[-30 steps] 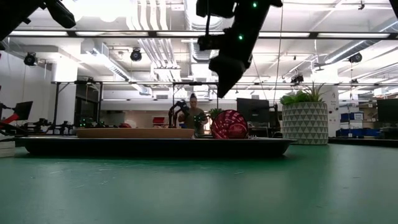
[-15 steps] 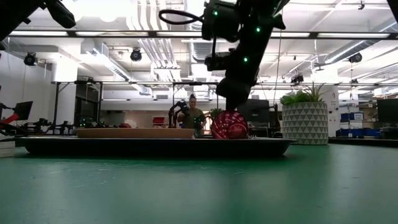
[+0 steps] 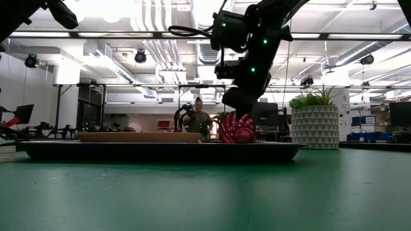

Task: Pick and place plate/cup/fork/spoon on tray
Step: Adjust the red cup on the black tray

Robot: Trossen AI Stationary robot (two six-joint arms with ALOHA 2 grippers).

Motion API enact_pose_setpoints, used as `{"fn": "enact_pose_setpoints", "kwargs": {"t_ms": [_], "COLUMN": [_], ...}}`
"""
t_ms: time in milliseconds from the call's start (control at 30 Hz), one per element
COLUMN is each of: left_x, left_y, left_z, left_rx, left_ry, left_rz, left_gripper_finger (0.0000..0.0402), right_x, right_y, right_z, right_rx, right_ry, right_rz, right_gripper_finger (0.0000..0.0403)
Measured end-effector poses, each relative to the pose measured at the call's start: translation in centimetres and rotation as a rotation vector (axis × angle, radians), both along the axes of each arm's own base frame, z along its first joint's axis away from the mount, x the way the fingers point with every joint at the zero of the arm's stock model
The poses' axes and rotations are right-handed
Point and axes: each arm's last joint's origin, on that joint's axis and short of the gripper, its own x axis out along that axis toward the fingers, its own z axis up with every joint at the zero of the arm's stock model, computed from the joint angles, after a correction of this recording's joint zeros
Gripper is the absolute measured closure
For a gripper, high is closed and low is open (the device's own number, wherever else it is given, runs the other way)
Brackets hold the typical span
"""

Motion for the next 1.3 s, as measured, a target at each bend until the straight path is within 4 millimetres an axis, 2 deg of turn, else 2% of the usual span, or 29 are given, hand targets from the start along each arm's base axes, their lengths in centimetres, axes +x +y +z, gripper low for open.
{"fn": "enact_pose_setpoints", "kwargs": {"t_ms": [100,233,300,433,500,600,700,900,1100,1300], "left_x": [0.0,0.0,0.0,0.0,0.0,0.0,0.0,0.0,0.0,0.0], "left_y": [0.0,0.0,0.0,0.0,0.0,0.0,0.0,0.0,0.0,0.0], "left_z": [0.0,0.0,0.0,0.0,0.0,0.0,0.0,0.0,0.0,0.0], "left_rx": [-0.002,-0.002,-0.002,-0.002,-0.002,-0.002,-0.002,-0.002,-0.002,-0.002], "left_ry": [0.0,0.0,0.0,0.0,0.0,0.0,0.0,0.0,0.0,0.0], "left_rz": [0.002,0.002,0.002,0.002,0.002,0.002,0.002,0.002,0.002,0.002], "left_gripper_finger": [0.0402,0.0402,0.0402,0.0402,0.0402,0.0402,0.0402,0.0402,0.0402,0.0402], "right_x": [0.0,-0.2,-0.3,-0.7,-1.0,-1.9,-2.7,-3.4,-3.2,-2.5], "right_y": [-0.1,-0.1,-0.1,-0.5,-1.2,-2.6,-4.2,-6.3,-5.4,-1.3], "right_z": [0.2,0.8,1.6,4.4,6.0,7.2,7.3,7.1,8.0,9.2], "right_rx": [-0.02,-0.021,-0.018,0.081,0.188,0.296,0.338,0.344,0.341,0.363], "right_ry": [-0.004,-0.026,-0.057,-0.173,-0.261,-0.346,-0.362,-0.35,-0.376,-0.395], "right_rz": [-0.006,-0.018,-0.036,-0.044,-0.044,-0.101,-0.18,-0.207,-0.162,-0.043], "right_gripper_finger": [0.0359,0.0369,0.0372,0.0377,0.038,0.0392,0.0395,0.0395,0.0395,0.0395]}}
